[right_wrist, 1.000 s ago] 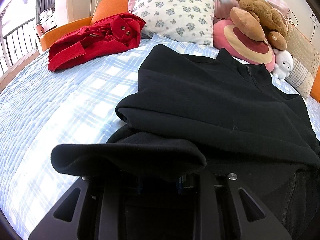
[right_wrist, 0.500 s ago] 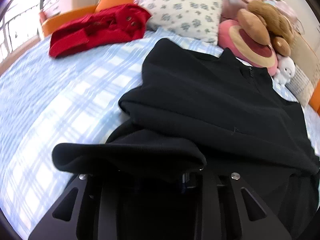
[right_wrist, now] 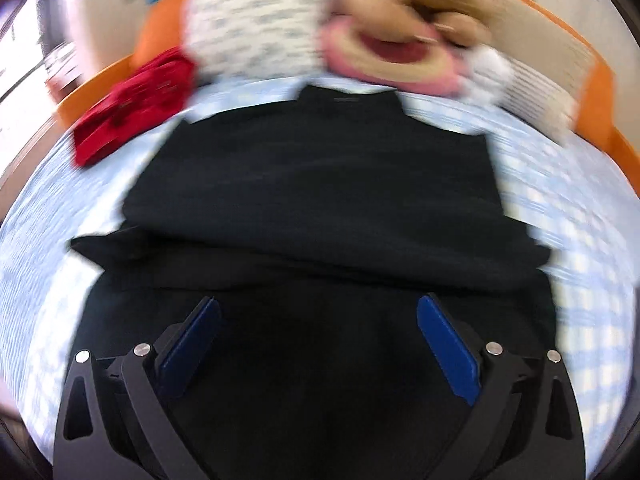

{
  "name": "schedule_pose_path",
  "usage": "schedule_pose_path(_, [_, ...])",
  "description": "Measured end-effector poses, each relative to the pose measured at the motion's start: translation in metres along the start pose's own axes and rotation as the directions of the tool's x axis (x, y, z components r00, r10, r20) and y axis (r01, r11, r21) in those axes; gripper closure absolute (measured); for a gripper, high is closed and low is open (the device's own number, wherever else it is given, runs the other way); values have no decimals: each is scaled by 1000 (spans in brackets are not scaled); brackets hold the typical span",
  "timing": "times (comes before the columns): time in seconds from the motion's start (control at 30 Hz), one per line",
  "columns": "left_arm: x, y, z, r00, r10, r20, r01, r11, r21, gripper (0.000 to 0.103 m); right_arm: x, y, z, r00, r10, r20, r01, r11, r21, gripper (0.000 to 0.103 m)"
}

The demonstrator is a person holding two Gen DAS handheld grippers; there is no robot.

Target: Fold large clothes

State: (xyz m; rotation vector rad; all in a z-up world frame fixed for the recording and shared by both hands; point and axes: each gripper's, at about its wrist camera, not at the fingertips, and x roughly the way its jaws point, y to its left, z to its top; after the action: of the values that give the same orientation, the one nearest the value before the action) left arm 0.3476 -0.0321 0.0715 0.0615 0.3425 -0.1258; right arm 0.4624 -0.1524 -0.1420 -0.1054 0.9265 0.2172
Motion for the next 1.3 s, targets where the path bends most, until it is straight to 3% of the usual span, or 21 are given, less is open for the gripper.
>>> schedule_pose_path(0.1, [8, 44, -15, 999, 41, -36, -43, 997, -57, 15, -16, -45, 8, 999, -33, 30, 30, 997, 72, 5])
schedule_pose_path(0.2, [37, 81, -41, 988, 93, -124, -105, 990, -97, 15, -29, -79, 22, 998, -20, 58, 12, 991, 133, 5])
schedule_pose_path(0.37, [105, 108, -92, 953, 130, -273, -166, 980, -113, 16, -15, -102, 42, 999, -9, 44, 2, 988, 153, 6])
schedule_pose_path(0.43, [129, 108, -114, 938, 130, -321, -172, 979, -107, 17, 2, -108, 44, 1000, 0, 13, -2, 989, 148, 20])
schedule_pose_path(0.5, [153, 109, -138, 919, 132, -371, -181, 978, -100, 23, 18, -112, 40, 1000, 12, -13, -10, 988, 155, 50])
schedule_pose_path(0.57, [173, 113, -163, 892, 140, -429, -200, 975, -98, 32, 35, -116, 31, 999, 10, -36, -4, 987, 164, 54])
schedule_pose_path(0.77, [205, 130, -225, 828, 145, -542, -243, 963, -115, 47, 66, -131, 4, 996, -17, -90, 34, 983, 182, 57])
schedule_pose_path(0.9, [205, 123, -239, 837, 192, -513, -264, 962, -71, 47, 65, -116, -3, 994, -95, -46, 99, 989, 106, 55])
schedule_pose_path(0.97, [203, 119, -236, 833, 218, -508, -279, 959, -46, 45, 61, -111, -3, 991, -127, -33, 129, 988, 79, 52])
schedule_pose_path(1.03, [194, 118, -228, 836, 224, -501, -288, 956, -53, 33, 46, -107, -3, 989, -147, -10, 148, 987, 58, 39])
schedule_pose_path(1.1, [174, 117, -217, 851, 235, -470, -297, 953, -61, 23, 26, -102, -4, 989, -145, 29, 144, 989, 34, 29])
schedule_pose_path(1.3, [96, 102, -185, 890, 249, -382, -291, 955, -53, 19, -56, -80, -31, 978, -158, 136, 164, 986, -33, 24])
